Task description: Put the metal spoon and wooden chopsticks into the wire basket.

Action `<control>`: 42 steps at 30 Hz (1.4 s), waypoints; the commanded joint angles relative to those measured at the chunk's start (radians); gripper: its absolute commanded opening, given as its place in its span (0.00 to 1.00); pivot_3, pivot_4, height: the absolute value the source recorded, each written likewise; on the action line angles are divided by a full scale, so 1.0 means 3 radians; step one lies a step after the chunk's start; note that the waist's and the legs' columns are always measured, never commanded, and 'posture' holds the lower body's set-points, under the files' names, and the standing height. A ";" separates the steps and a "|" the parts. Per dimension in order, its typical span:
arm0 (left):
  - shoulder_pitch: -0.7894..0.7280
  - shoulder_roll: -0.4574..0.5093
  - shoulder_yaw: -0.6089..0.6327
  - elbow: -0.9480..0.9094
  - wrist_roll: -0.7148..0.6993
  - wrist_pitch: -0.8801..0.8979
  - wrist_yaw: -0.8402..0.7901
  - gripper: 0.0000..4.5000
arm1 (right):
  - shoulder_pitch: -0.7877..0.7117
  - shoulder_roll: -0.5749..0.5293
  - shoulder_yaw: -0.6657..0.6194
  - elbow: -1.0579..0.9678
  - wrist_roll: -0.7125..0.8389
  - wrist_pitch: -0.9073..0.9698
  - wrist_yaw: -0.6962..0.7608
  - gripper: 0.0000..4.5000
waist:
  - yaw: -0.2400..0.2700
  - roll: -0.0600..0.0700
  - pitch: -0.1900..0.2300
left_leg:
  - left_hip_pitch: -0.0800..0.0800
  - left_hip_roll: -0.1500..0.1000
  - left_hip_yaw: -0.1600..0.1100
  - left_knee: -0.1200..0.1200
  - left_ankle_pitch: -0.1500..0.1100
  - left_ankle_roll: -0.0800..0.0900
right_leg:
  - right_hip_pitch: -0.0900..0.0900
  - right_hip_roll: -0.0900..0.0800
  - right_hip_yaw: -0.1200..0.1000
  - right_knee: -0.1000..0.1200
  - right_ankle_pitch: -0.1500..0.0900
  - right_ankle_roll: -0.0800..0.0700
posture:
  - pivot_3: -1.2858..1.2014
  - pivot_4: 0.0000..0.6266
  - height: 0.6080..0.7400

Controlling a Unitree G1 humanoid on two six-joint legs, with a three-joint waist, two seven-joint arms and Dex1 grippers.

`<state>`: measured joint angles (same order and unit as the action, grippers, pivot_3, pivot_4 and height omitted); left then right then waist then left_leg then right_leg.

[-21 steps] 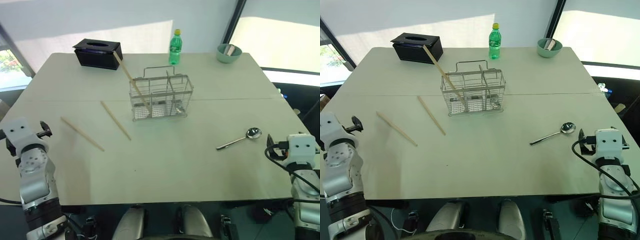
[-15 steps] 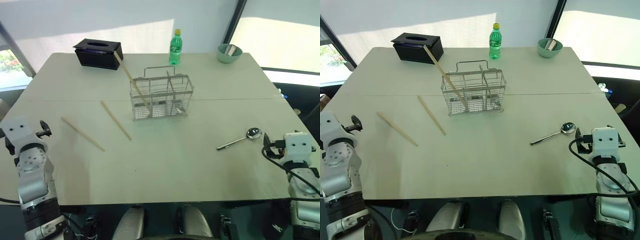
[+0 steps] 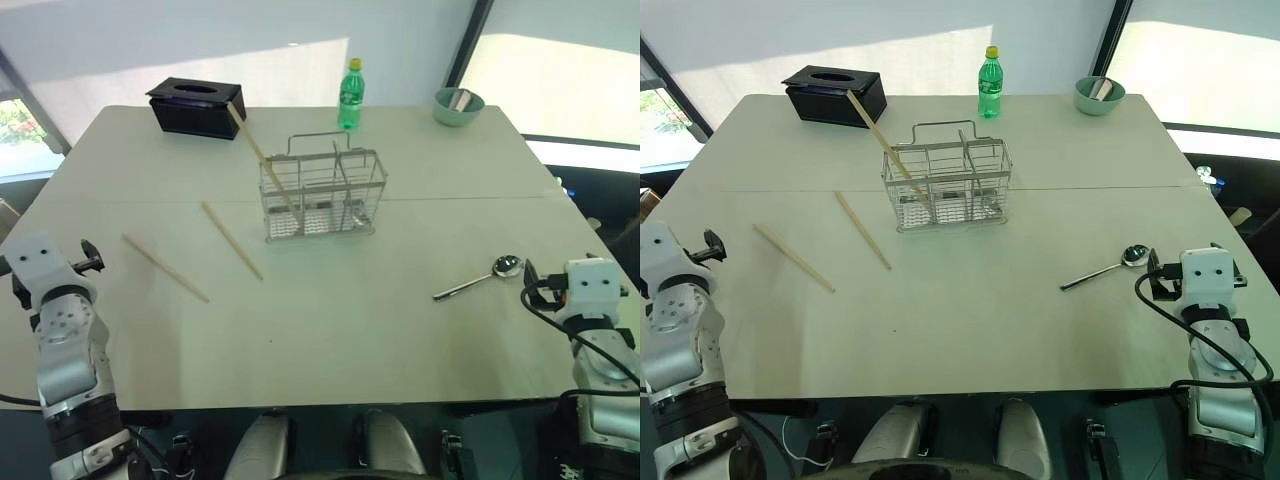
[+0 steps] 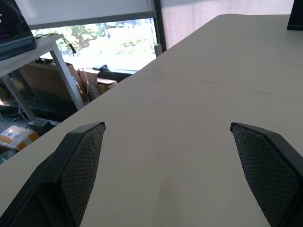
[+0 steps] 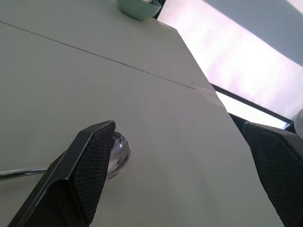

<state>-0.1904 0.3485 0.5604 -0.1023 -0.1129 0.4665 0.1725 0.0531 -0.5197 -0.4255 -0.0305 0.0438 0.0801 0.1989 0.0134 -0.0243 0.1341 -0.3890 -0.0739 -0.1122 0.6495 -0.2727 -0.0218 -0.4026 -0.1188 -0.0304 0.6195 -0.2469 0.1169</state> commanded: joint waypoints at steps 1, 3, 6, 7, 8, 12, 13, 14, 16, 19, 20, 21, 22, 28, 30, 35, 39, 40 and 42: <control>-0.0090 0.0252 -0.0114 -0.0147 -0.0015 -0.0105 -0.0280 1.00 | -0.0150 -0.0208 -0.0023 -0.0026 -0.0007 -0.0106 0.0117 0.99 | -0.0001 0.0000 0.0000 | 0.0000 0.0000 0.0000 0.0000 0.0000 0.0000 | 0.0000 0.0000 0.0000 0.0001 0.0000 0.0000 | 0.52 0.24 0.45; -0.0193 0.0387 -0.0104 -0.0108 -0.0198 0.0003 -0.0531 1.00 | -0.0196 -0.0350 0.0024 -0.0028 -0.0007 -0.0181 0.0272 0.99 | 0.0001 0.0000 0.0000 | 0.0000 0.0000 0.0000 0.0000 0.0000 0.0000 | -0.0001 0.0001 0.0000 0.0003 0.0000 0.0000 | 0.52 0.24 0.45; -0.0412 0.0555 -0.0069 -0.0018 -0.0545 0.0318 -0.0867 1.00 | -0.0266 -0.0557 0.0107 -0.0005 0.0006 -0.0333 0.0530 0.99 | 0.0000 0.0001 0.0001 | 0.0000 0.0000 0.0000 0.0001 0.0000 0.0000 | 0.0001 0.0000 -0.0001 0.0002 0.0000 -0.0001 | 0.52 0.24 0.45; -0.0497 0.0661 -0.0116 -0.0010 -0.0666 0.0406 -0.1077 1.00 | -0.0320 -0.0652 0.0144 0.0013 0.0028 -0.0385 0.0656 0.99 | -0.0003 0.0001 0.0001 | 0.0000 0.0000 0.0000 0.0001 0.0000 0.0000 | 0.0001 0.0000 -0.0001 0.0000 0.0000 0.0000 | 0.52 0.24 0.45; -0.0558 0.0741 -0.0154 0.0003 -0.0742 0.0463 -0.1223 1.00 | -0.0365 -0.0715 0.0172 0.0032 0.0043 -0.0417 0.0741 0.99 | -0.0007 0.0002 0.0001 | 0.0000 0.0000 0.0000 0.0001 0.0000 0.0000 | 0.0002 0.0000 -0.0001 0.0000 0.0000 0.0000 | 0.52 0.24 0.45; -0.0933 0.1114 -0.0446 -0.0029 -0.1075 0.0635 -0.1973 1.00 | -0.0632 -0.1094 0.0405 0.0106 0.0169 -0.0639 0.1407 0.99 | -0.0013 0.0004 0.0004 | 0.0000 0.0000 0.0001 0.0000 0.0000 0.0000 | 0.0001 0.0000 -0.0001 0.0000 0.0000 0.0000 | 0.52 0.24 0.45; -0.1049 0.1230 -0.0612 -0.0090 -0.1196 0.0672 -0.2308 1.00 | -0.0741 -0.1240 0.0534 0.0127 0.0242 -0.0743 0.1750 0.99 | -0.0015 0.0005 0.0006 | 0.0000 0.0000 0.0001 -0.0001 0.0000 0.0000 | 0.0001 0.0001 -0.0001 -0.0002 0.0000 0.0000 | 0.52 0.24 0.45; -0.1137 0.1312 -0.0734 -0.0116 -0.1271 0.0690 -0.2546 1.00 | -0.0831 -0.1337 0.0630 0.0159 0.0293 -0.0819 0.1994 0.99 | -0.0021 0.0006 0.0010 | -0.0001 0.0000 0.0001 0.0000 0.0000 0.0000 | 0.0002 0.0001 -0.0001 -0.0002 0.0000 0.0000 | 0.52 0.24 0.45; -0.1207 0.1481 -0.1061 -0.0261 -0.1397 0.0717 -0.3079 1.00 | -0.1061 -0.1539 0.0886 0.0331 0.0325 -0.1066 0.2518 0.99 | -0.0033 0.0012 0.0013 | 0.0000 0.0001 0.0002 0.0001 0.0001 0.0000 | 0.0006 0.0001 -0.0002 -0.0007 0.0000 0.0000 | 0.52 0.24 0.45; -0.1268 0.1626 -0.1421 -0.0477 -0.1571 0.0739 -0.3663 1.00 | -0.1496 -0.1700 0.1244 0.0719 0.0310 -0.1347 0.3175 0.99 | -0.0055 0.0020 0.0017 | 0.0013 0.0001 0.0005 -0.0004 -0.0002 0.0003 | 0.0022 -0.0002 -0.0002 -0.0018 0.0000 0.0000 | 0.52 0.24 0.45; -0.1305 0.1641 -0.1519 -0.0520 -0.1626 0.0768 -0.3806 1.00 | -0.1678 -0.1729 0.1388 0.0902 0.0272 -0.1466 0.3419 0.99 | -0.0076 0.0019 0.0020 | 0.0013 0.0000 0.0005 -0.0005 -0.0002 0.0004 | 0.0023 -0.0002 -0.0002 -0.0019 0.0000 0.0000 | 0.52 0.24 0.45; -0.1340 0.1648 -0.1601 -0.0543 -0.1661 0.0796 -0.3912 1.00 | -0.1852 -0.1741 0.1518 0.1099 0.0221 -0.1602 0.3627 0.99 | -0.0086 0.0021 0.0025 | 0.0012 0.0000 0.0004 -0.0004 -0.0002 0.0004 | 0.0022 -0.0002 -0.0002 -0.0019 0.0000 0.0000 | 0.52 0.24 0.45; -0.1379 0.1650 -0.1686 -0.0543 -0.1672 0.0797 -0.4014 1.00 | -0.2066 -0.1730 0.1660 0.1364 0.0122 -0.1757 0.3809 0.99 | -0.0091 0.0020 0.0028 | 0.0011 0.0000 0.0004 -0.0004 -0.0002 0.0004 | 0.0022 -0.0002 -0.0002 -0.0020 0.0000 0.0000 | 0.52 0.24 0.45; -0.1560 0.1652 -0.1991 -0.0401 -0.1604 0.0764 -0.4397 1.00 | -0.3243 -0.1518 0.2354 0.2749 -0.0517 -0.2323 0.4470 0.99 | -0.0120 0.0033 0.0039 | 0.0016 0.0004 0.0005 -0.0006 -0.0001 0.0003 | 0.0020 0.0001 -0.0001 -0.0017 0.0001 0.0000 | 0.52 0.24 0.45; -0.1622 0.1611 -0.2041 -0.0349 -0.1582 0.0781 -0.4416 1.00 | -0.3577 -0.1413 0.2600 0.3200 -0.0868 -0.2510 0.4457 0.99 | -0.0119 0.0034 0.0040 | 0.0018 0.0005 0.0005 -0.0008 -0.0001 0.0002 | 0.0020 0.0002 -0.0001 -0.0015 0.0003 0.0005 | 0.52 0.24 0.45; -0.1668 0.1574 -0.2063 -0.0385 -0.1590 0.0838 -0.4409 1.00 | -0.4004 -0.1144 0.2934 0.3917 -0.1346 -0.2655 0.4353 0.99 | -0.0103 0.0033 0.0040 | 0.0016 0.0002 0.0003 -0.0010 0.0001 -0.0001 | 0.0019 0.0003 0.0000 -0.0016 0.0004 0.0005 | 0.52 0.24 0.45; -0.1615 0.1595 -0.2021 -0.0467 -0.1617 0.0909 -0.4376 1.00 | -0.4105 -0.1054 0.3091 0.4186 -0.1618 -0.2703 0.4269 0.99 | -0.0096 0.0033 0.0040 | 0.0013 0.0000 0.0002 -0.0009 0.0014 -0.0024 | 0.0018 0.0002 0.0001 -0.0016 0.0004 0.0006 | 0.52 0.24 0.45; -0.1597 0.1603 -0.2009 -0.0490 -0.1623 0.0928 -0.4369 1.00 | -0.4115 -0.1043 0.3115 0.4227 -0.1669 -0.2709 0.4250 0.99 | -0.0095 0.0033 0.0040 | 0.0013 -0.0001 0.0001 -0.0009 0.0014 -0.0024 | 0.0018 0.0002 0.0001 -0.0016 0.0004 0.0006 | 0.52 0.24 0.45; -0.1550 0.1625 -0.1984 -0.0534 -0.1636 0.0958 -0.4359 1.00 | -0.4125 -0.1006 0.3155 0.4299 -0.1761 -0.2697 0.4171 0.99 | -0.0103 0.0033 0.0040 | 0.0013 -0.0001 0.0002 -0.0009 0.0014 -0.0024 | 0.0018 0.0002 0.0001 -0.0016 0.0004 0.0006 | 0.52 0.24 0.45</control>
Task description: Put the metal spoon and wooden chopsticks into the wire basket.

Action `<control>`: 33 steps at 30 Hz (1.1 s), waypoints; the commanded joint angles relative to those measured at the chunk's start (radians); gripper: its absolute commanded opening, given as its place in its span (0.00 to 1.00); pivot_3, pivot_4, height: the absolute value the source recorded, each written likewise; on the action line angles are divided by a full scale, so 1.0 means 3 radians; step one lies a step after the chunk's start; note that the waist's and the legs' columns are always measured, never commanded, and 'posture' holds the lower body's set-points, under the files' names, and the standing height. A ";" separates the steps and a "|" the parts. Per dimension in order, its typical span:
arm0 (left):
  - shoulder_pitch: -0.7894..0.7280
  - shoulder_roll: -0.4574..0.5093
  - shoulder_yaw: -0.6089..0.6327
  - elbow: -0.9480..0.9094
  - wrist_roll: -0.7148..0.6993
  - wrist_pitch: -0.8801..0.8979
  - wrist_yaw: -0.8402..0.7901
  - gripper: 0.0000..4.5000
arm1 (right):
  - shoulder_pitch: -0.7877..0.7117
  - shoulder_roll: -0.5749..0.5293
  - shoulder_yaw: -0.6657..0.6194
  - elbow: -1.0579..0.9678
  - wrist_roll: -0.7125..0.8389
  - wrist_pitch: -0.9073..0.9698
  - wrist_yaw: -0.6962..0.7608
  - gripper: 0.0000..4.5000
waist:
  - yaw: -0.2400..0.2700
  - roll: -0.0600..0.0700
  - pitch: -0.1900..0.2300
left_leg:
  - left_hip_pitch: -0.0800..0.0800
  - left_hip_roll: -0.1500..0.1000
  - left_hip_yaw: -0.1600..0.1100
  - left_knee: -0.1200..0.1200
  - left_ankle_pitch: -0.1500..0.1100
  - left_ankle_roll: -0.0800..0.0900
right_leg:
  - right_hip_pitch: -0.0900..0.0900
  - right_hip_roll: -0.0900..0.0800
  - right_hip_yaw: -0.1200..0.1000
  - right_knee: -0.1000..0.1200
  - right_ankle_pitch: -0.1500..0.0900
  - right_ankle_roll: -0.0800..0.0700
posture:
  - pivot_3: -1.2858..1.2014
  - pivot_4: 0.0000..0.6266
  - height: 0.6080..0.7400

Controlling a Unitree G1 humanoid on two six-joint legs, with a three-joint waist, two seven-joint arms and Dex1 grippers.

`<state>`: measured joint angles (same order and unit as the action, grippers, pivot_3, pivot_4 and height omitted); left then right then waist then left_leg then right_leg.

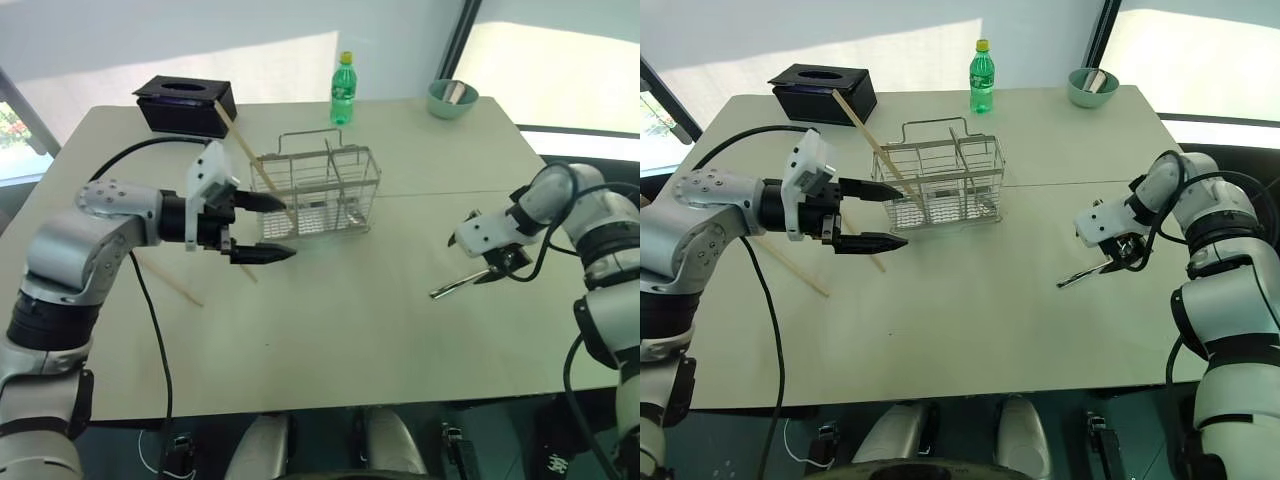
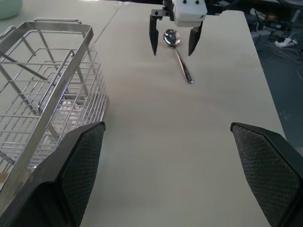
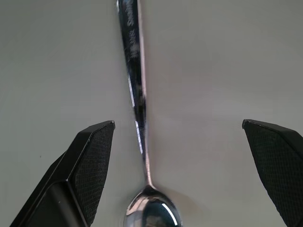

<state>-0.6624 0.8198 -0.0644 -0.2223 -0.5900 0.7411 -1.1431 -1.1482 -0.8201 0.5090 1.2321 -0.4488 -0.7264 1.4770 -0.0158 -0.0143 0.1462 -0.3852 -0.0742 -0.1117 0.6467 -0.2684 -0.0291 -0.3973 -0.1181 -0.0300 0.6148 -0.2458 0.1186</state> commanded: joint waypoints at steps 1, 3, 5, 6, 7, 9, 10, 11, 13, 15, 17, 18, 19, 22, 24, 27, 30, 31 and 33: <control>0.0052 0.0068 0.0113 -0.0173 -0.0059 0.0070 0.0038 1.00 | -0.0119 0.0011 0.0050 0.0120 -0.0154 0.0000 -0.0111 0.99 | -0.0009 0.0000 0.0000 | 0.0000 0.0000 0.0000 0.0000 0.0000 0.0000 | 0.0000 0.0000 0.0000 0.0000 0.0000 0.0000 | 0.52 0.24 0.45; 0.0097 0.0095 0.0140 -0.0251 -0.0091 0.0116 0.0049 1.00 | -0.0112 0.0038 0.0049 0.0162 -0.0196 0.0010 -0.0147 0.99 | -0.0019 0.0000 0.0000 | 0.0002 0.0000 -0.0001 0.0000 0.0001 -0.0002 | 0.0000 0.0001 0.0000 0.0002 0.0000 0.0000 | 0.52 0.24 0.45; 0.0122 0.0118 0.0164 -0.0307 -0.0119 0.0152 0.0053 1.00 | -0.0096 0.0063 0.0011 0.0193 -0.0179 0.0043 -0.0137 0.99 | -0.0021 0.0000 0.0000 | 0.0002 0.0001 -0.0001 0.0000 0.0002 -0.0002 | -0.0002 0.0001 0.0001 0.0006 0.0000 0.0000 | 0.52 0.24 0.45; 0.0127 0.0127 0.0172 -0.0320 -0.0123 0.0163 0.0058 1.00 | -0.0077 0.0075 -0.0008 0.0201 -0.0166 0.0039 -0.0143 0.94 | -0.0020 0.0000 0.0000 | 0.0002 0.0001 -0.0001 0.0000 0.0001 -0.0002 | -0.0002 0.0002 0.0001 0.0007 0.0000 0.0000 | 0.52 0.24 0.45; 0.0134 0.0138 0.0180 -0.0331 -0.0123 0.0167 0.0069 1.00 | -0.0052 0.0087 -0.0031 0.0207 -0.0142 0.0041 -0.0128 0.87 | -0.0020 0.0000 0.0000 | 0.0003 0.0002 -0.0002 0.0000 0.0001 -0.0002 | -0.0002 0.0003 0.0001 0.0009 0.0000 0.0000 | 0.52 0.24 0.45; 0.0142 0.0148 0.0187 -0.0344 -0.0126 0.0171 0.0097 1.00 | -0.0021 0.0101 -0.0070 0.0213 -0.0101 0.0054 -0.0082 0.68 | -0.0019 0.0000 0.0000 | 0.0006 0.0002 -0.0003 0.0000 0.0001 -0.0001 | 0.0001 0.0003 0.0001 0.0010 0.0000 0.0000 | 0.52 0.24 0.45; 0.0146 0.0147 0.0191 -0.0356 -0.0131 0.0175 0.0111 1.00 | -0.0010 0.0106 -0.0093 0.0215 -0.0079 0.0070 -0.0048 0.57 | -0.0019 0.0000 0.0000 | 0.0009 0.0002 -0.0003 0.0000 0.0000 0.0000 | 0.0003 0.0003 0.0001 0.0010 0.0000 0.0000 | 0.52 0.24 0.45; 0.0149 0.0147 0.0193 -0.0364 -0.0137 0.0179 0.0120 1.00 | -0.0004 0.0109 -0.0110 0.0215 -0.0067 0.0080 -0.0026 0.45 | -0.0019 0.0000 0.0000 | 0.0009 0.0001 -0.0003 0.0000 0.0000 0.0000 | 0.0004 0.0003 0.0001 0.0010 0.0000 0.0000 | 0.52 0.24 0.45; 0.0133 0.0143 0.0197 -0.0377 -0.0154 0.0192 0.0135 1.00 | 0.0012 0.0108 -0.0142 0.0209 -0.0041 0.0100 0.0022 0.20 | -0.0019 0.0000 0.0000 | 0.0009 0.0001 -0.0003 0.0000 0.0001 -0.0001 | 0.0004 0.0003 0.0001 0.0010 0.0000 0.0000 | 0.52 0.24 0.45; 0.0104 0.0132 0.0194 -0.0358 -0.0151 0.0183 0.0145 1.00 | 0.0027 0.0100 -0.0169 0.0202 -0.0021 0.0111 0.0075 0.01 | -0.0015 0.0000 0.0000 | 0.0009 0.0001 -0.0002 0.0000 0.0003 -0.0005 | 0.0004 0.0003 0.0001 0.0010 0.0000 0.0000 | 0.52 0.24 0.45; 0.0070 0.0113 0.0190 -0.0322 -0.0142 0.0174 0.0159 1.00 | 0.0042 0.0092 -0.0195 0.0194 0.0003 0.0121 0.0127 0.01 | -0.0012 0.0000 0.0000 | 0.0009 0.0001 -0.0002 0.0000 0.0003 -0.0005 | 0.0004 0.0003 0.0001 0.0009 0.0000 0.0000 | 0.52 0.24 0.45; 0.0057 0.0103 0.0187 -0.0306 -0.0135 0.0166 0.0167 1.00 | 0.0052 0.0089 -0.0205 0.0189 0.0017 0.0125 0.0149 0.01 | -0.0012 0.0000 0.0000 | 0.0009 0.0001 -0.0003 0.0000 0.0003 -0.0005 | 0.0005 0.0002 0.0001 0.0009 0.0000 0.0000 | 0.52 0.24 0.45; 0.0046 0.0096 0.0182 -0.0293 -0.0129 0.0160 0.0171 1.00 | 0.0064 0.0084 -0.0216 0.0181 0.0030 0.0126 0.0161 0.01 | -0.0012 0.0000 0.0000 | 0.0009 0.0001 -0.0003 0.0000 0.0003 -0.0004 | 0.0005 0.0002 0.0001 0.0009 0.0000 0.0000 | 0.52 0.24 0.45; 0.0023 0.0082 0.0166 -0.0263 -0.0107 0.0132 0.0170 1.00 | 0.0090 0.0068 -0.0244 0.0142 0.0018 0.0101 -0.0020 0.01 | -0.0016 -0.0001 0.0000 | 0.0010 0.0001 -0.0003 0.0000 0.0003 -0.0005 | 0.0005 0.0003 0.0001 0.0010 0.0000 0.0000 | 0.52 0.24 0.45; 0.0007 0.0072 0.0165 -0.0232 -0.0089 0.0103 0.0170 1.00 | 0.0093 0.0061 -0.0282 0.0107 0.0045 0.0085 -0.0108 0.01 | -0.0016 -0.0002 -0.0001 | 0.0010 0.0001 -0.0003 0.0000 0.0003 -0.0005 | 0.0005 0.0003 0.0001 0.0010 0.0000 0.0000 | 0.52 0.24 0.45; -0.0025 0.0055 0.0190 -0.0155 -0.0060 0.0051 0.0196 1.00 | 0.0125 0.0044 -0.0494 -0.0034 0.0352 0.0029 0.0112 0.01 | -0.0018 -0.0001 -0.0001 | 0.0011 0.0001 -0.0002 0.0001 0.0003 -0.0004 | 0.0007 0.0002 0.0001 0.0010 0.0001 0.0000 | 0.52 0.24 0.45; -0.0034 0.0045 0.0246 -0.0082 -0.0050 -0.0006 0.0252 1.00 | 0.0381 -0.0039 -0.0736 -0.0675 0.1073 0.0362 0.0423 0.01 | -0.0020 -0.0001 0.0000 | 0.0013 0.0002 -0.0002 0.0000 0.0003 -0.0004 | 0.0006 0.0003 0.0001 0.0010 0.0001 0.0000 | 0.52 0.24 0.45; -0.0031 0.0043 0.0269 -0.0070 -0.0053 -0.0016 0.0268 1.00 | 0.0527 -0.0109 -0.0770 -0.1026 0.1351 0.0590 0.0454 0.01 | -0.0014 -0.0001 0.0000 | 0.0013 0.0003 -0.0002 0.0000 0.0003 -0.0004 | 0.0006 0.0003 0.0001 0.0010 0.0001 0.0000 | 0.52 0.24 0.45; -0.0020 0.0044 0.0306 -0.0060 -0.0065 -0.0022 0.0283 1.00 | 0.0814 -0.0253 -0.0838 -0.1712 0.1782 0.1113 0.0458 0.01 | 0.0001 0.0000 0.0000 | 0.0012 0.0003 -0.0004 0.0001 0.0003 -0.0005 | 0.0007 0.0002 0.0001 0.0010 0.0001 0.0000 | 0.52 0.24 0.45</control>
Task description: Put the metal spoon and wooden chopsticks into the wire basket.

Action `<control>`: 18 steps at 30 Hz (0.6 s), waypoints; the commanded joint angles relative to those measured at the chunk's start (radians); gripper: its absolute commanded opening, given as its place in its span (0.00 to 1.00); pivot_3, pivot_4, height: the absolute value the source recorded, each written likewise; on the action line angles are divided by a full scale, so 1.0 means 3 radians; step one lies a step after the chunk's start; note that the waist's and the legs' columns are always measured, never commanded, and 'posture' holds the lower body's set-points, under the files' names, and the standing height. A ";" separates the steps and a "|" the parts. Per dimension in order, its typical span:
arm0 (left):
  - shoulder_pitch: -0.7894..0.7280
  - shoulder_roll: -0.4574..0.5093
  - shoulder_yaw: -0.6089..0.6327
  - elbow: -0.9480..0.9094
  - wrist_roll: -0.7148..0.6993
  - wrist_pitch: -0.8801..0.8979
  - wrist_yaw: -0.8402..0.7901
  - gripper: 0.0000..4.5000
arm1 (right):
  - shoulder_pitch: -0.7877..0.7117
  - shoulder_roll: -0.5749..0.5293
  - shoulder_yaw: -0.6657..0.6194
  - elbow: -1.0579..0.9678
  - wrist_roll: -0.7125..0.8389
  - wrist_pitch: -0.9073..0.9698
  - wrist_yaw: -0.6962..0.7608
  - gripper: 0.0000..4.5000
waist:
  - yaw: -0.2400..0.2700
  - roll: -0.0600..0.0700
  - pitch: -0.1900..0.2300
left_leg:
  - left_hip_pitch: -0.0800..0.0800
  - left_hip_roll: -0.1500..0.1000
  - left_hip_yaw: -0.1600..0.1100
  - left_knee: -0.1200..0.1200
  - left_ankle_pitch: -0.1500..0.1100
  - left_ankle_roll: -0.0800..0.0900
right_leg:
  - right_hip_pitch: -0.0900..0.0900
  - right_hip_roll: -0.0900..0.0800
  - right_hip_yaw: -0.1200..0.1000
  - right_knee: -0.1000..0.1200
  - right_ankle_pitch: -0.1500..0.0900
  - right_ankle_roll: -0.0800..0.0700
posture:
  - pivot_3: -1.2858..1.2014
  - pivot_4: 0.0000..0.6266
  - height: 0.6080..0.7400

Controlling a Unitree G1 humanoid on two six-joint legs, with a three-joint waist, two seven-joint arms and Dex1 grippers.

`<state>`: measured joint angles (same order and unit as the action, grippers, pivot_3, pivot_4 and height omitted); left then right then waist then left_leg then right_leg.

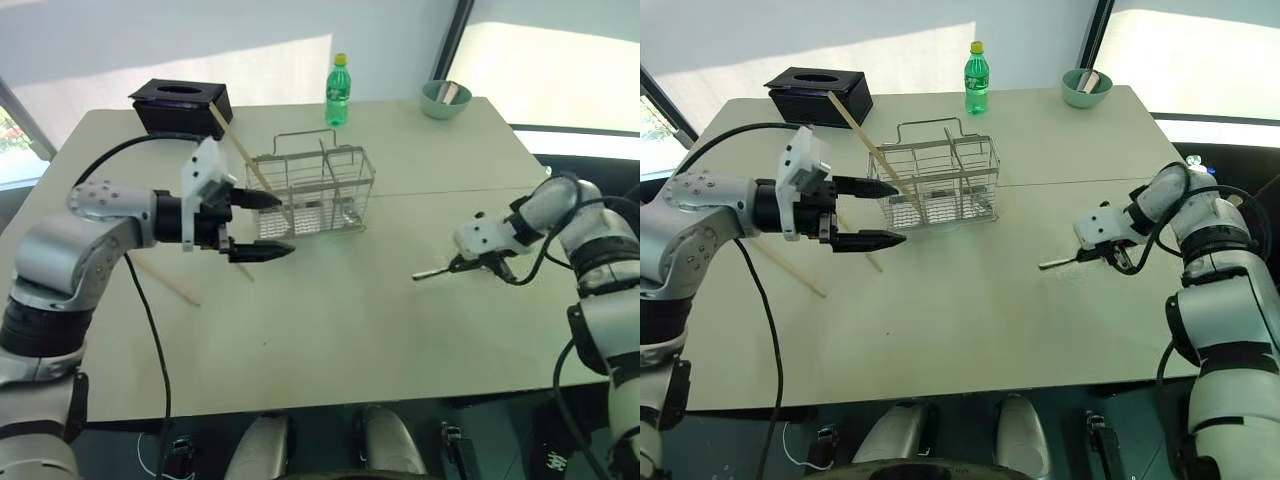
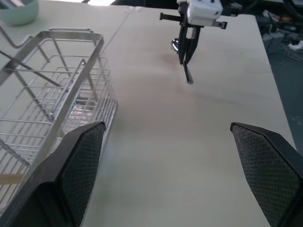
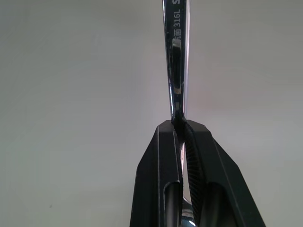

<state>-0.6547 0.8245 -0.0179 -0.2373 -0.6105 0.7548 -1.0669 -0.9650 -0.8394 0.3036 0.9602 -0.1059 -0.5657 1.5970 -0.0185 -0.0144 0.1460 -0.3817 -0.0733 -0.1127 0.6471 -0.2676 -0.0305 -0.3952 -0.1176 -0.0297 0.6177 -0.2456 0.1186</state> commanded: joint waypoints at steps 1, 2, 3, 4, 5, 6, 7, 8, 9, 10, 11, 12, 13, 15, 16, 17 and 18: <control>-0.0048 0.0026 0.0176 -0.0002 0.0003 -0.0073 0.0050 1.00 | 0.0401 -0.0232 -0.0373 -0.1301 0.0963 0.1113 0.0056 0.01 | 0.0025 0.0000 0.0000 | -0.0002 -0.0001 -0.0001 0.0001 0.0000 0.0000 | -0.0001 -0.0001 0.0000 0.0000 0.0000 0.0000 | 0.52 0.24 0.45; -0.0052 0.0023 0.0197 0.0010 0.0007 -0.0083 0.0069 1.00 | 0.0551 -0.0254 -0.0580 -0.1737 0.1270 0.1636 -0.0040 0.01 | 0.0030 0.0000 0.0000 | -0.0006 -0.0002 -0.0002 0.0002 -0.0001 0.0002 | -0.0001 -0.0003 -0.0001 -0.0002 0.0000 0.0000 | 0.52 0.24 0.45; -0.0052 0.0022 0.0212 0.0017 0.0009 -0.0090 0.0081 1.00 | 0.0672 -0.0272 -0.0735 -0.2073 0.1480 0.2027 -0.0135 0.01 | 0.0027 0.0000 0.0000 | -0.0010 -0.0002 -0.0005 0.0003 -0.0004 0.0006 | -0.0003 -0.0003 -0.0001 -0.0005 0.0000 0.0000 | 0.52 0.24 0.45; -0.0061 0.0017 0.0223 0.0041 0.0021 -0.0100 0.0094 1.00 | 0.0738 -0.0236 -0.0909 -0.2377 0.1722 0.2454 -0.0351 0.01 | 0.0029 0.0000 0.0000 | -0.0013 -0.0003 -0.0006 0.0004 -0.0009 0.0015 | -0.0006 -0.0004 -0.0001 -0.0004 0.0000 0.0000 | 0.52 0.24 0.45; -0.0071 0.0012 0.0226 0.0067 0.0035 -0.0113 0.0104 1.00 | 0.0763 -0.0174 -0.1037 -0.2587 0.1886 0.2752 -0.0579 0.01 | 0.0025 0.0001 0.0000 | -0.0016 -0.0004 -0.0007 0.0004 -0.0009 0.0016 | -0.0008 -0.0005 -0.0001 -0.0004 0.0001 0.0000 | 0.52 0.24 0.45; -0.0086 0.0008 0.0223 0.0101 0.0055 -0.0135 0.0111 1.00 | 0.0751 -0.0073 -0.1155 -0.2774 0.2017 0.2992 -0.0844 0.01 | 0.0020 0.0001 0.0000 | -0.0015 -0.0003 -0.0007 0.0004 -0.0011 0.0018 | -0.0009 -0.0005 0.0000 -0.0004 0.0001 -0.0001 | 0.52 0.24 0.45; -0.0102 0.0001 0.0220 0.0135 0.0073 -0.0156 0.0119 1.00 | 0.0713 0.0058 -0.1257 -0.2916 0.2115 0.3173 -0.1128 0.01 | 0.0017 -0.0002 -0.0002 | -0.0015 -0.0003 -0.0007 0.0004 -0.0011 0.0019 | -0.0010 -0.0007 0.0000 -0.0004 0.0002 -0.0003 | 0.52 0.24 0.45; -0.0126 -0.0009 0.0216 0.0169 0.0089 -0.0174 0.0129 1.00 | 0.0612 0.0222 -0.1322 -0.3013 0.2215 0.3378 -0.1412 0.01 | 0.0013 -0.0005 -0.0004 | -0.0014 0.0000 -0.0007 0.0003 -0.0011 0.0019 | -0.0010 -0.0007 0.0000 -0.0004 0.0003 -0.0004 | 0.52 0.24 0.45; -0.0150 -0.0019 0.0213 0.0198 0.0101 -0.0192 0.0137 1.00 | 0.0495 0.0410 -0.1364 -0.3076 0.2270 0.3488 -0.1672 0.01 | 0.0011 -0.0004 -0.0004 | -0.0011 0.0003 -0.0007 0.0003 -0.0011 0.0019 | -0.0009 -0.0006 0.0001 -0.0003 0.0003 -0.0005 | 0.52 0.24 0.45; -0.0172 -0.0028 0.0211 0.0220 0.0109 -0.0202 0.0141 1.00 | 0.0378 0.0588 -0.1381 -0.3087 0.2288 0.3578 -0.1905 0.01 | 0.0007 -0.0005 -0.0004 | -0.0010 0.0004 -0.0008 0.0002 -0.0011 0.0018 | -0.0010 -0.0005 0.0001 -0.0003 0.0003 -0.0006 | 0.52 0.24 0.45; -0.0191 -0.0033 0.0209 0.0242 0.0114 -0.0210 0.0140 1.00 | 0.0276 0.0747 -0.1385 -0.3065 0.2269 0.3624 -0.2105 0.01 | 0.0007 -0.0005 -0.0004 | -0.0010 0.0004 -0.0009 0.0002 -0.0010 0.0018 | -0.0012 -0.0004 0.0001 -0.0002 0.0004 -0.0007 | 0.52 0.24 0.45; -0.0204 -0.0038 0.0208 0.0259 0.0120 -0.0221 0.0139 1.00 | 0.0199 0.0884 -0.1380 -0.3024 0.2204 0.3608 -0.2277 0.01 | 0.0015 -0.0005 -0.0004 | -0.0010 0.0004 -0.0009 0.0002 -0.0010 0.0018 | -0.0014 -0.0003 0.0001 0.0000 0.0004 -0.0007 | 0.52 0.24 0.45; -0.0215 -0.0045 0.0207 0.0275 0.0132 -0.0231 0.0142 1.00 | 0.0125 0.1009 -0.1323 -0.2941 0.2071 0.3534 -0.2435 0.01 | 0.0020 -0.0006 -0.0005 | -0.0012 0.0003 -0.0010 0.0001 -0.0010 0.0017 | -0.0016 -0.0003 0.0000 0.0001 0.0004 -0.0007 | 0.52 0.24 0.45; -0.0229 -0.0056 0.0206 0.0290 0.0148 -0.0243 0.0150 1.00 | 0.0007 0.1214 -0.1204 -0.2736 0.1824 0.3337 -0.2664 0.01 | 0.0031 -0.0010 -0.0007 | -0.0013 0.0000 -0.0011 0.0001 -0.0009 0.0017 | -0.0027 -0.0002 -0.0003 0.0002 0.0005 -0.0007 | 0.52 0.24 0.45; -0.0233 -0.0060 0.0206 0.0291 0.0151 -0.0243 0.0157 1.00 | -0.0041 0.1297 -0.1156 -0.2622 0.1726 0.3243 -0.2741 0.01 | 0.0030 -0.0012 -0.0009 | -0.0016 -0.0003 -0.0010 0.0002 -0.0007 0.0013 | -0.0033 -0.0002 -0.0003 0.0002 0.0005 -0.0007 | 0.52 0.24 0.45; -0.0230 -0.0059 0.0211 0.0283 0.0151 -0.0245 0.0167 1.00 | -0.0080 0.1384 -0.1124 -0.2492 0.1644 0.3139 -0.2814 0.01 | 0.0027 -0.0014 -0.0010 | -0.0018 -0.0006 -0.0009 0.0003 -0.0001 0.0002 | -0.0034 -0.0003 -0.0003 0.0002 0.0005 -0.0007 | 0.52 0.24 0.45; -0.0226 -0.0058 0.0216 0.0271 0.0148 -0.0241 0.0179 1.00 | -0.0108 0.1451 -0.1098 -0.2370 0.1565 0.3033 -0.2867 0.01 | 0.0026 -0.0014 -0.0010 | -0.0021 -0.0008 -0.0008 0.0004 0.0000 0.0002 | -0.0034 -0.0004 -0.0003 0.0003 0.0006 -0.0006 | 0.52 0.24 0.45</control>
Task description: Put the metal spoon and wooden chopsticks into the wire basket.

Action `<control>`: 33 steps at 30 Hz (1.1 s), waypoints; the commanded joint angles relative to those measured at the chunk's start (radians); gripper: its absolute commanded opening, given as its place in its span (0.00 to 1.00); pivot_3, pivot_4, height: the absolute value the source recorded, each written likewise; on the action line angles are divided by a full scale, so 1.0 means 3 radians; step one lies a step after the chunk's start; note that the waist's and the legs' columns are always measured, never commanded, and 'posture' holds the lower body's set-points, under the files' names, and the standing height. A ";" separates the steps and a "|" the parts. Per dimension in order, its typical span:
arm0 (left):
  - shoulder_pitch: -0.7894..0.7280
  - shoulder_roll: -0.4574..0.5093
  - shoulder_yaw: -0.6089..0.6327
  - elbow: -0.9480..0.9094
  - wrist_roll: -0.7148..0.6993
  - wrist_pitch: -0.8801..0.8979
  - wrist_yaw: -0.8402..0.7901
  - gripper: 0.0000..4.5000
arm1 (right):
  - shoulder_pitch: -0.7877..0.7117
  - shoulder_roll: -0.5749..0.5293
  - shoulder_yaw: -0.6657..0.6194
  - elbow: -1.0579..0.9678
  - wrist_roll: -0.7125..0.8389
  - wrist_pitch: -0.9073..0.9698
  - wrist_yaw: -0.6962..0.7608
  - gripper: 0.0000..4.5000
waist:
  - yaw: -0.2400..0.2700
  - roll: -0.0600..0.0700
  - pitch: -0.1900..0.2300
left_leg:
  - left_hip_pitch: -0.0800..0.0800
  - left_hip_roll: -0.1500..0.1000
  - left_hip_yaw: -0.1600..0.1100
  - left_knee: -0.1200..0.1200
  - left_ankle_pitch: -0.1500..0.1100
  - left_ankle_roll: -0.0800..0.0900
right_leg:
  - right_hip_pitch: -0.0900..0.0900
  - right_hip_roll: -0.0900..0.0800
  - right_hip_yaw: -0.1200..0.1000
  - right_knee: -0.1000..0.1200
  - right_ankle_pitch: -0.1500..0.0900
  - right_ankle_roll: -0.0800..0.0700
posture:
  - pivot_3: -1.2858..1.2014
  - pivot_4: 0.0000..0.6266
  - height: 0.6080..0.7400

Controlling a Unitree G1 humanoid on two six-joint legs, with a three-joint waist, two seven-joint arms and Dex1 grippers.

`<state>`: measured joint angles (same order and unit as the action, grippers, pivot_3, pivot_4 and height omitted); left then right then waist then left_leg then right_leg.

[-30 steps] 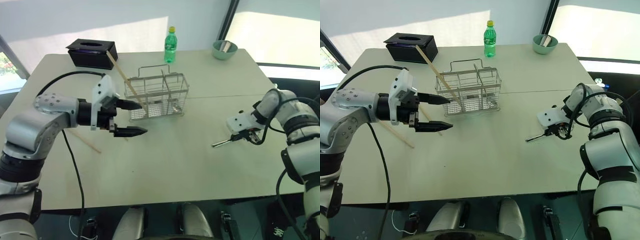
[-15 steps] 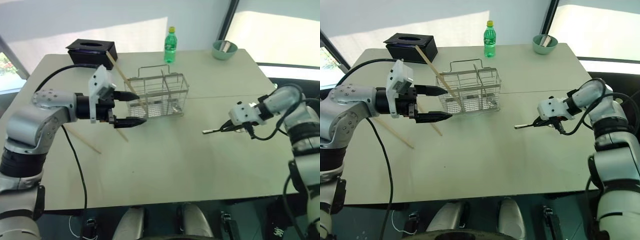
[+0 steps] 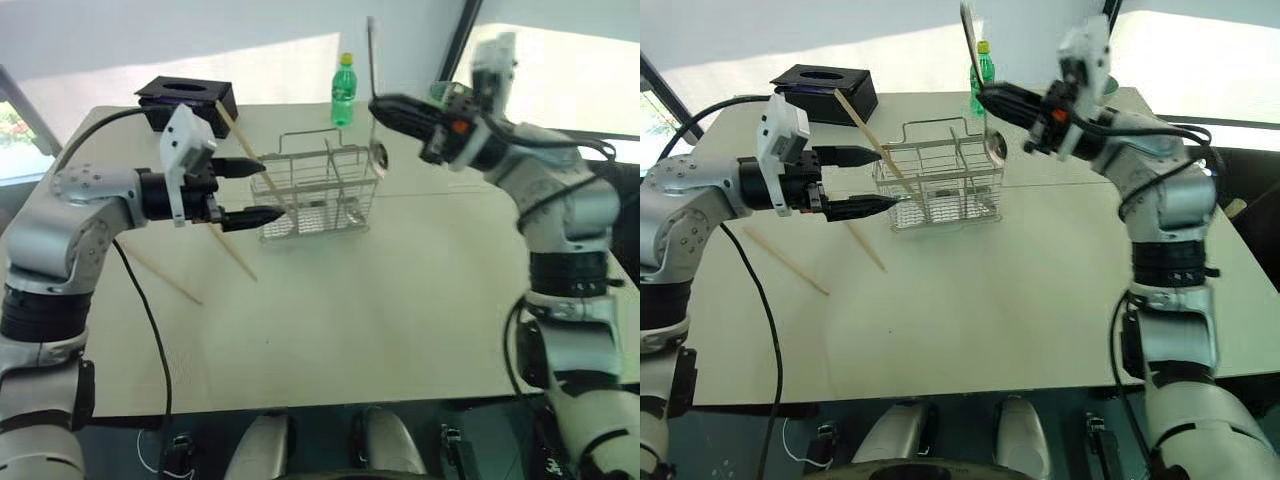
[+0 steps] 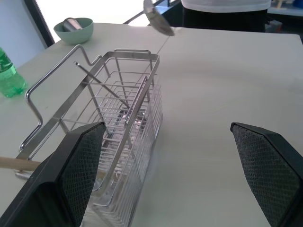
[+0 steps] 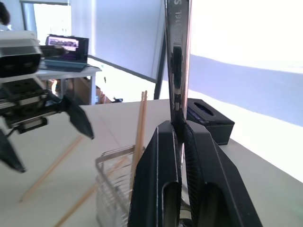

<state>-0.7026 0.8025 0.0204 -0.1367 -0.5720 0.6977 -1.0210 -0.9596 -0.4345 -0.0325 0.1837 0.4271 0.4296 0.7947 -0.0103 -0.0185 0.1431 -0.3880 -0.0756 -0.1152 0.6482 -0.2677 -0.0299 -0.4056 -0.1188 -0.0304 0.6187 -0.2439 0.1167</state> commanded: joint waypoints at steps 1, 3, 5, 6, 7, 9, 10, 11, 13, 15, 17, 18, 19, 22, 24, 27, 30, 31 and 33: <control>-0.0060 0.0018 0.0097 -0.0081 0.0014 -0.0043 0.0037 1.00 | -0.0144 0.0150 0.0046 0.0327 -0.0284 -0.0389 -0.0228 0.01 | -0.0003 0.0000 0.0000 | -0.0004 -0.0001 0.0000 0.0001 0.0000 0.0000 | -0.0001 -0.0001 0.0000 0.0001 0.0000 0.0000 | 0.52 0.24 0.45; -0.0032 0.0044 0.0137 -0.0145 -0.0012 -0.0011 0.0061 1.00 | -0.0170 0.0233 0.0083 0.0595 -0.0436 -0.0624 -0.0315 0.01 | -0.0003 0.0000 0.0000 | -0.0008 -0.0004 0.0001 0.0002 0.0000 0.0001 | -0.0005 -0.0002 0.0001 0.0001 0.0000 0.0000 | 0.52 0.24 0.45; 0.0003 0.0077 0.0188 -0.0205 -0.0040 0.0023 0.0091 1.00 | -0.0193 0.0302 0.0078 0.0842 -0.0527 -0.0763 -0.0422 0.01 | -0.0008 0.0000 0.0000 | -0.0010 -0.0004 0.0001 0.0001 0.0000 0.0001 | -0.0004 -0.0001 0.0001 0.0002 0.0000 0.0000 | 0.52 0.24 0.45; 0.0017 0.0089 0.0209 -0.0226 -0.0050 0.0039 0.0110 1.00 | -0.0198 0.0328 0.0077 0.0938 -0.0561 -0.0821 -0.0457 0.01 | -0.0016 0.0000 0.0000 | -0.0010 -0.0004 0.0001 0.0000 0.0000 0.0001 | -0.0001 -0.0001 0.0001 0.0004 0.0000 0.0000 | 0.52 0.24 0.45; 0.0030 0.0100 0.0229 -0.0245 -0.0057 0.0053 0.0128 1.00 | -0.0195 0.0351 0.0078 0.1008 -0.0587 -0.0872 -0.0477 0.01 | -0.0024 0.0000 0.0000 | -0.0010 -0.0003 0.0001 -0.0001 0.0000 0.0001 | 0.0000 0.0000 0.0001 0.0006 0.0000 0.0000 | 0.52 0.24 0.45; 0.0062 0.0121 0.0267 -0.0283 -0.0066 0.0078 0.0159 1.00 | -0.0166 0.0396 0.0072 0.1093 -0.0602 -0.0902 -0.0500 0.08 | -0.0033 0.0001 0.0001 | -0.0010 0.0000 0.0001 -0.0002 0.0001 -0.0001 | -0.0004 0.0001 0.0001 0.0011 0.0000 0.0000 | 0.52 0.24 0.45; 0.0081 0.0130 0.0288 -0.0304 -0.0070 0.0090 0.0175 1.00 | -0.0148 0.0416 0.0069 0.1111 -0.0607 -0.0900 -0.0524 0.18 | -0.0034 0.0001 0.0001 | -0.0010 0.0001 0.0001 -0.0002 0.0002 -0.0002 | -0.0005 0.0002 0.0001 0.0018 0.0000 0.0000 | 0.52 0.24 0.45; 0.0098 0.0137 0.0305 -0.0323 -0.0075 0.0101 0.0188 1.00 | -0.0132 0.0430 0.0066 0.1114 -0.0618 -0.0898 -0.0555 0.25 | -0.0034 0.0001 0.0000 | -0.0008 0.0002 0.0000 -0.0001 0.0002 -0.0002 | -0.0006 0.0003 0.0001 0.0024 0.0000 0.0000 | 0.52 0.24 0.45; 0.0128 0.0141 0.0345 -0.0356 -0.0084 0.0127 0.0225 1.00 | -0.0096 0.0440 0.0078 0.1086 -0.0679 -0.0940 -0.0644 0.46 | -0.0034 0.0001 0.0001 | -0.0006 0.0002 0.0000 -0.0001 -0.0003 0.0006 | -0.0006 0.0003 0.0002 0.0030 -0.0001 -0.0001 | 0.52 0.24 0.45; 0.0150 0.0138 0.0377 -0.0371 -0.0083 0.0145 0.0270 1.00 | -0.0072 0.0443 0.0074 0.1043 -0.0708 -0.0951 -0.0691 0.70 | -0.0034 0.0001 0.0001 | -0.0006 0.0002 -0.0001 0.0000 -0.0003 0.0008 | -0.0007 0.0004 0.0002 0.0034 -0.0001 -0.0001 | 0.52 0.24 0.45; 0.0166 0.0125 0.0419 -0.0371 -0.0089 0.0162 0.0332 1.00 | -0.0059 0.0436 0.0028 0.0974 -0.0678 -0.0896 -0.0723 0.70 | -0.0031 0.0000 0.0000 | -0.0004 0.0002 -0.0002 0.0000 -0.0002 0.0007 | -0.0007 0.0006 0.0002 0.0035 -0.0001 -0.0001 | 0.52 0.24 0.45; 0.0171 0.0114 0.0441 -0.0360 -0.0083 0.0160 0.0371 1.00 | -0.0057 0.0425 0.0007 0.0942 -0.0662 -0.0874 -0.0736 0.70 | -0.0030 0.0001 0.0001 | -0.0004 0.0002 -0.0002 0.0000 -0.0002 0.0007 | -0.0007 0.0006 0.0002 0.0037 -0.0001 -0.0001 | 0.52 0.24 0.45; 0.0167 0.0104 0.0463 -0.0345 -0.0078 0.0168 0.0424 1.00 | -0.0056 0.0406 -0.0011 0.0899 -0.0650 -0.0854 -0.0743 0.70 | -0.0031 0.0001 0.0001 | -0.0004 0.0002 -0.0002 0.0000 -0.0002 0.0007 | -0.0007 0.0005 0.0002 0.0038 -0.0001 -0.0001 | 0.52 0.24 0.45; 0.0071 -0.0004 0.0652 -0.0253 -0.0076 0.0244 0.0797 1.00 | -0.0083 0.0286 -0.0117 0.0633 -0.0556 -0.0730 -0.0700 0.70 | -0.0027 0.0002 0.0001 | -0.0004 0.0001 -0.0002 -0.0001 -0.0002 0.0007 | -0.0008 0.0005 0.0002 0.0038 -0.0001 -0.0001 | 0.52 0.24 0.45; -0.0039 -0.0104 0.0825 -0.0167 -0.0075 0.0347 0.1146 1.00 | -0.0101 0.0177 -0.0197 0.0393 -0.0445 -0.0611 -0.0627 0.70 | -0.0017 0.0000 0.0001 | -0.0007 0.0001 -0.0003 -0.0001 -0.0002 0.0007 | -0.0010 0.0004 0.0002 0.0037 -0.0001 -0.0001 | 0.52 0.24 0.45; -0.0303 -0.0349 0.1162 0.0038 -0.0024 0.0632 0.1951 1.00 | -0.0066 -0.0087 -0.0290 -0.0130 -0.0111 -0.0305 -0.0273 0.70 | -0.0006 -0.0002 0.0000 | -0.0008 0.0000 -0.0005 0.0000 -0.0003 0.0008 | -0.0009 0.0004 0.0000 0.0036 -0.0001 0.0000 | 0.52 0.24 0.45; -0.0573 -0.0630 0.1460 0.0293 0.0241 0.0897 0.2928 1.00 | 0.0086 -0.0381 -0.0332 -0.0670 0.0328 0.0089 0.0177 0.70 | -0.0011 -0.0007 -0.0004 | -0.0005 0.0000 -0.0004 0.0000 -0.0005 0.0011 | -0.0006 0.0005 0.0000 0.0035 -0.0001 0.0001 | 0.52 0.24 0.45; -0.0661 -0.0728 0.1594 0.0400 0.0356 0.0988 0.3297 1.00 | 0.0163 -0.0495 -0.0346 -0.0854 0.0498 0.0233 0.0353 0.70 | -0.0009 -0.0010 -0.0005 | -0.0004 0.0000 -0.0004 -0.0001 -0.0005 0.0011 | -0.0005 0.0005 0.0000 0.0035 -0.0001 0.0001 | 0.52 0.24 0.45; -0.0775 -0.0863 0.1816 0.0589 0.0588 0.1165 0.3899 1.00 | 0.0326 -0.0706 -0.0365 -0.1170 0.0794 0.0473 0.0637 0.70 | -0.0008 -0.0015 -0.0009 | -0.0002 0.0001 -0.0004 0.0000 -0.0005 0.0011 | -0.0001 0.0005 -0.0001 0.0034 -0.0001 0.0001 | 0.52 0.24 0.45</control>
<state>-0.9157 0.5417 0.5037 0.0198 -0.4479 1.0139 0.0192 -0.8669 -0.6220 -0.1216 -0.0959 0.5900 0.5248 0.9266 -0.0127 -0.0231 0.1405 -0.3884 -0.0753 -0.1163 0.6481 -0.2693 -0.0264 -0.4054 -0.1174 -0.0307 0.6288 -0.2442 0.1171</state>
